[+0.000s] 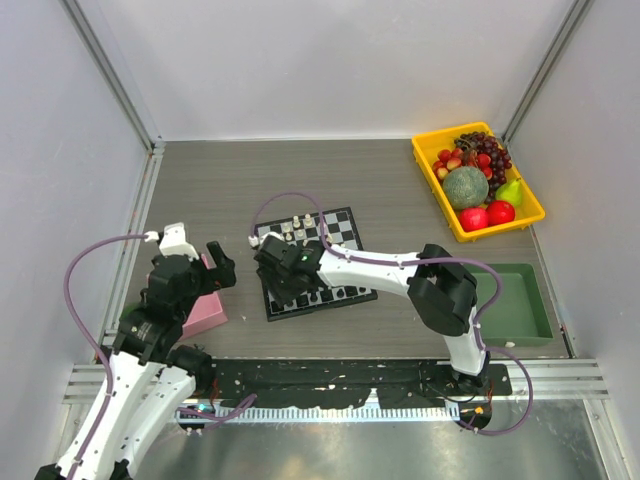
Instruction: Set up the chess pieces on the board
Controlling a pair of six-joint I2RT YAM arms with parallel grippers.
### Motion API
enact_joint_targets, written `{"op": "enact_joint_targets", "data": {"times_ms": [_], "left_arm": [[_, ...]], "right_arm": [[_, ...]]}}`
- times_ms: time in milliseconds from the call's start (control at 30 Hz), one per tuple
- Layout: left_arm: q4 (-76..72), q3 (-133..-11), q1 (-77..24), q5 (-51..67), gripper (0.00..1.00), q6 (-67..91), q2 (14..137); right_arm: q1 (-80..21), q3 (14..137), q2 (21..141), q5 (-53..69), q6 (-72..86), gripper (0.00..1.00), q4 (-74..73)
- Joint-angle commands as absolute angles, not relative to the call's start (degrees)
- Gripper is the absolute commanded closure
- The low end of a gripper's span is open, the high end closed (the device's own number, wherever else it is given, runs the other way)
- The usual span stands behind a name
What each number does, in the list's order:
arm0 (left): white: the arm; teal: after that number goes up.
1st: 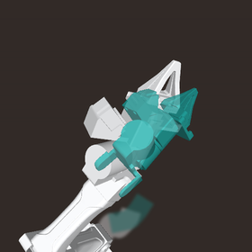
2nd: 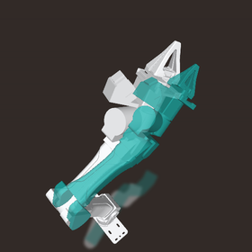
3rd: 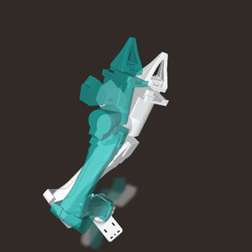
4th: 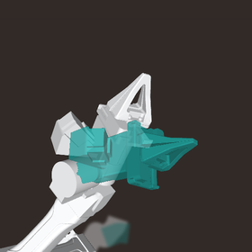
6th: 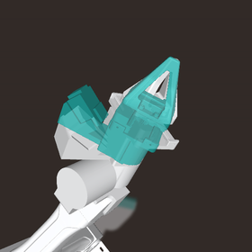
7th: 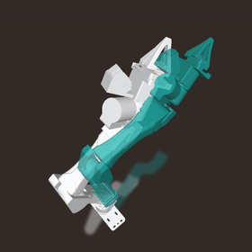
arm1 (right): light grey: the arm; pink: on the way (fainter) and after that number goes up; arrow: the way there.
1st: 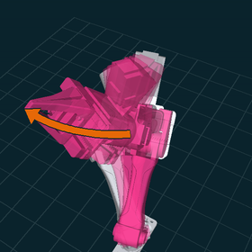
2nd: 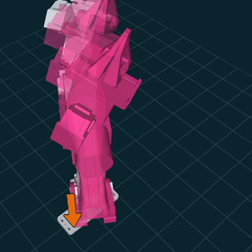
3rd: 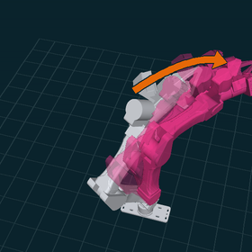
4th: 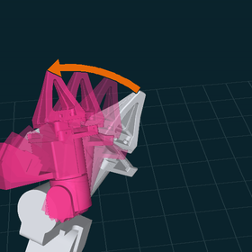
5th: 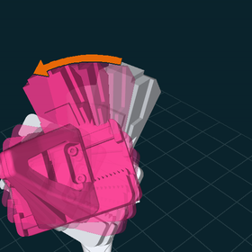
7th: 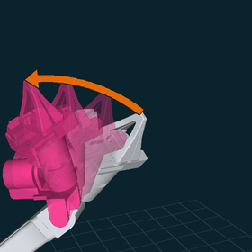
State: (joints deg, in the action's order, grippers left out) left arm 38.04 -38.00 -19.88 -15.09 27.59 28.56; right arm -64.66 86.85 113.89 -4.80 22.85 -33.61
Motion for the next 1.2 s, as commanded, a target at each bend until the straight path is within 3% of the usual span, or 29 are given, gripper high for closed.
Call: {"op": "enact_joint_targets", "data": {"times_ms": [0,867,1167], "left_arm": [[37.62,-38.23,-19.86,-17.66,0.01,27.77,27.33],[38.93,-39.02,-19.78,-20.92,0.01,27.69,25.75],[38.76,-39.02,-19.51,-20.57,0.01,26.98,26.28]], "right_arm": [[-64.6,91.58,111.53,-6.59,21.71,0.5,-33.13],[-59.5,105.29,123.57,-6.59,20.66,0.52,-34.63],[-58.97,106.96,125.68,-6.07,20.74,0.6,-34.98]]}}
